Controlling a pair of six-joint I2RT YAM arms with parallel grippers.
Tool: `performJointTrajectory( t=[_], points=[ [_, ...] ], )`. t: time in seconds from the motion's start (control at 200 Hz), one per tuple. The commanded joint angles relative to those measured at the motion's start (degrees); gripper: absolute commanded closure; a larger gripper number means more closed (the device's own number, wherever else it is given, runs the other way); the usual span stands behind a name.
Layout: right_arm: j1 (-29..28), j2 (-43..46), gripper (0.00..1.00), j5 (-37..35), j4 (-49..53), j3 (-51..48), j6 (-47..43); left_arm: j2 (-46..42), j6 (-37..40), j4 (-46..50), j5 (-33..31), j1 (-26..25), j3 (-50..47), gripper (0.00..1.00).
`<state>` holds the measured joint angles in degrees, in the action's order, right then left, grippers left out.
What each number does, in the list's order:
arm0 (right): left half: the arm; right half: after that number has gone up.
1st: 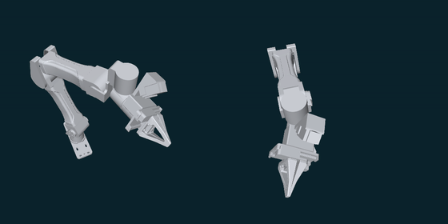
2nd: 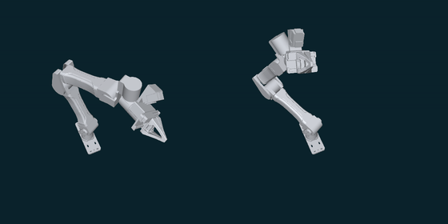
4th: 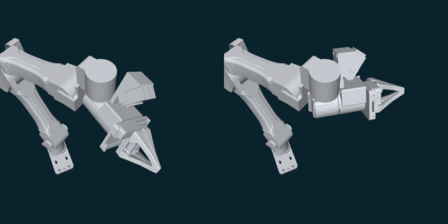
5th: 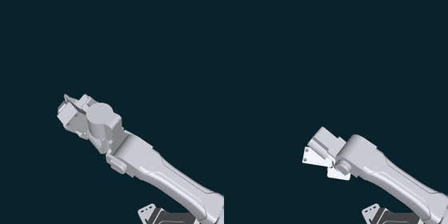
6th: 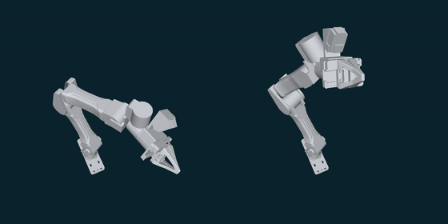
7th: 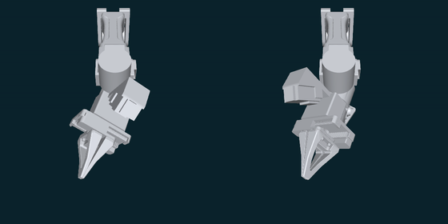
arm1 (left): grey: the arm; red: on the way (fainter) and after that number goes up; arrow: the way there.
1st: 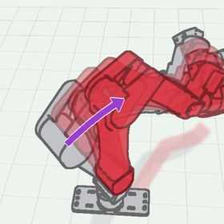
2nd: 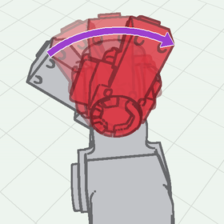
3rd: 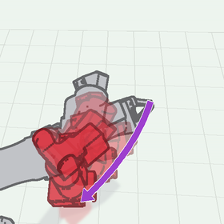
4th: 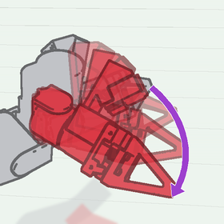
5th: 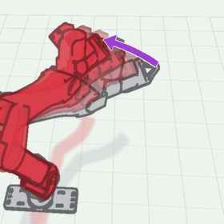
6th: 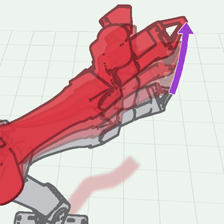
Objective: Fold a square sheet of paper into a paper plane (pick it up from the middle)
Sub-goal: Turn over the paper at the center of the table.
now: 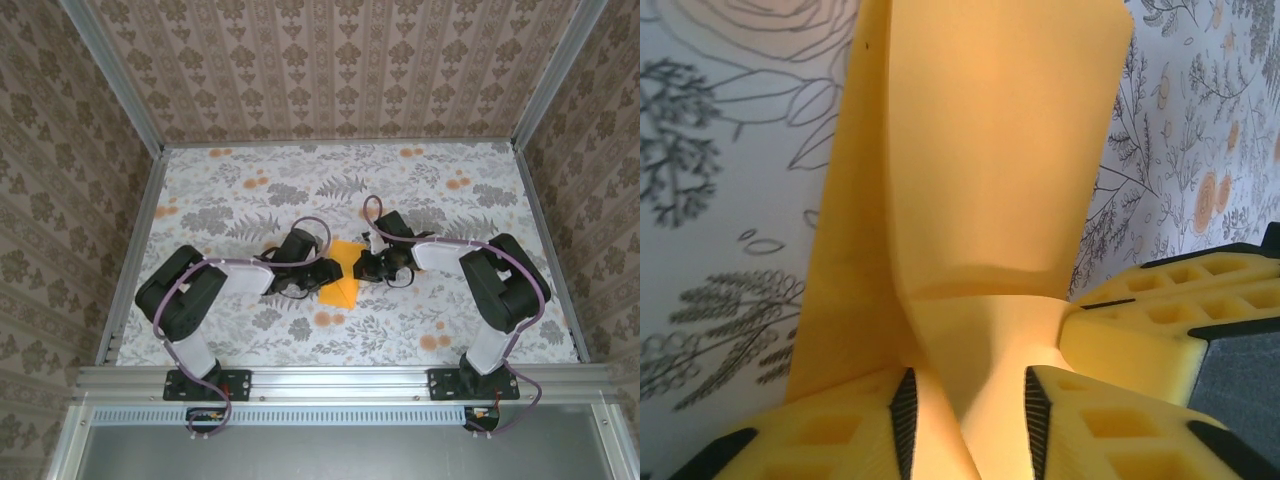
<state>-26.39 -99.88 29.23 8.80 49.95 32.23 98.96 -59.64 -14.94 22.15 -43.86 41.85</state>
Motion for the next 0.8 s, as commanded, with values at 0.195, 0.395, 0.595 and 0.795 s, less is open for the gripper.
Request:
performJointTrajectory(
  t=[0.195,0.395,0.595,0.795],
  points=[
    [1.57,3.85,0.91,1.40,-1.29,-1.81,1.52,2.07,1.34,-3.60,1.34,0.17,1.68,0.80],
    [2.81,8.96,0.57,-3.37,0.90,-2.82,2.06,2.04,2.30,-5.88,1.08,0.75,1.37,0.93],
    [4.61,16.87,0.31,-13.73,1.30,-6.55,0.40,-2.94,6.02,0.84,-1.08,1.74,1.85,0.99],
    [6.65,24.50,0.17,-19.19,-1.41,-11.59,0.46,-13.88,16.83,25.49,-10.51,1.75,8.27,1.00]
  ],
)
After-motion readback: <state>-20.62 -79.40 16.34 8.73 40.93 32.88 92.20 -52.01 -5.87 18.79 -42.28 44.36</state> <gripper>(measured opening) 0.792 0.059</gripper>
